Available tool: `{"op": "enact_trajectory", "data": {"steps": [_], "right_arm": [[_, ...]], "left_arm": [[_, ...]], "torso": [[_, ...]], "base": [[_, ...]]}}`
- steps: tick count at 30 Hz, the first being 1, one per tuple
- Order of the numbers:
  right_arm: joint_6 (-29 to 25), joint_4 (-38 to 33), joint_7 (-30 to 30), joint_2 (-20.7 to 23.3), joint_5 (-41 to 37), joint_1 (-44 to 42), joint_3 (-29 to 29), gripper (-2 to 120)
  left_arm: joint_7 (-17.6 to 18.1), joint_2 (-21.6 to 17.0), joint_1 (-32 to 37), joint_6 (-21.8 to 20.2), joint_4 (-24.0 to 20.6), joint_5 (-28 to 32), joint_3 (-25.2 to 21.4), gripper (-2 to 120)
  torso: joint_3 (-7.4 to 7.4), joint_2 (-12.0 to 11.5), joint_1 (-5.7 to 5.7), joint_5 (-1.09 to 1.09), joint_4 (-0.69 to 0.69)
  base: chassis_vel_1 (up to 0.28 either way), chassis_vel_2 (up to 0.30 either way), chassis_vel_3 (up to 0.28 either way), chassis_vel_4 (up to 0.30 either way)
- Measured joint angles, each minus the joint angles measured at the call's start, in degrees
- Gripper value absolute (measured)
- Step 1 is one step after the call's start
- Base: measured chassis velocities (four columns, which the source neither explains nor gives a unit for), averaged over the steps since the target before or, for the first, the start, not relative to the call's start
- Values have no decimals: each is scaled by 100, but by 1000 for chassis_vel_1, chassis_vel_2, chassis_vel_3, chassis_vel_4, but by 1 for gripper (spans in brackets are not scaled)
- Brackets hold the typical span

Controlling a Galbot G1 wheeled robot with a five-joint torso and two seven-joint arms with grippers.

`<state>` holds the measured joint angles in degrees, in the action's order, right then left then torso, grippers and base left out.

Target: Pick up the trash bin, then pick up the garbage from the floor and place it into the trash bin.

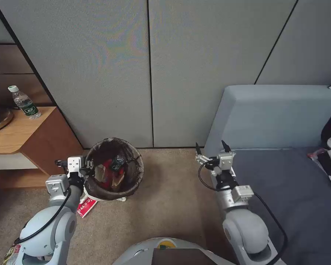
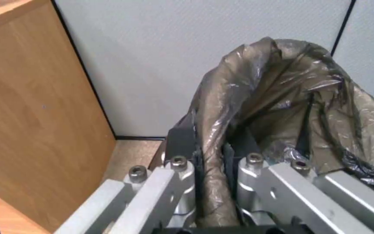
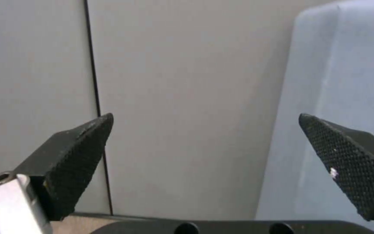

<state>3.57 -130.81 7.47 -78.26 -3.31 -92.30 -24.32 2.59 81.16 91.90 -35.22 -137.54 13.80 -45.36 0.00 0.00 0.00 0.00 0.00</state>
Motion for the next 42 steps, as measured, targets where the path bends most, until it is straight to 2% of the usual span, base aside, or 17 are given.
{"op": "enact_trajectory", "data": {"steps": [42], "right_arm": [[116, 249, 145, 70, -175, 108, 226, 100]], "left_arm": [[-3, 153, 72, -117, -150, 63, -140, 7]], "torso": [[0, 0, 0, 0, 0]], "base": [[13, 15, 12, 11]]}}
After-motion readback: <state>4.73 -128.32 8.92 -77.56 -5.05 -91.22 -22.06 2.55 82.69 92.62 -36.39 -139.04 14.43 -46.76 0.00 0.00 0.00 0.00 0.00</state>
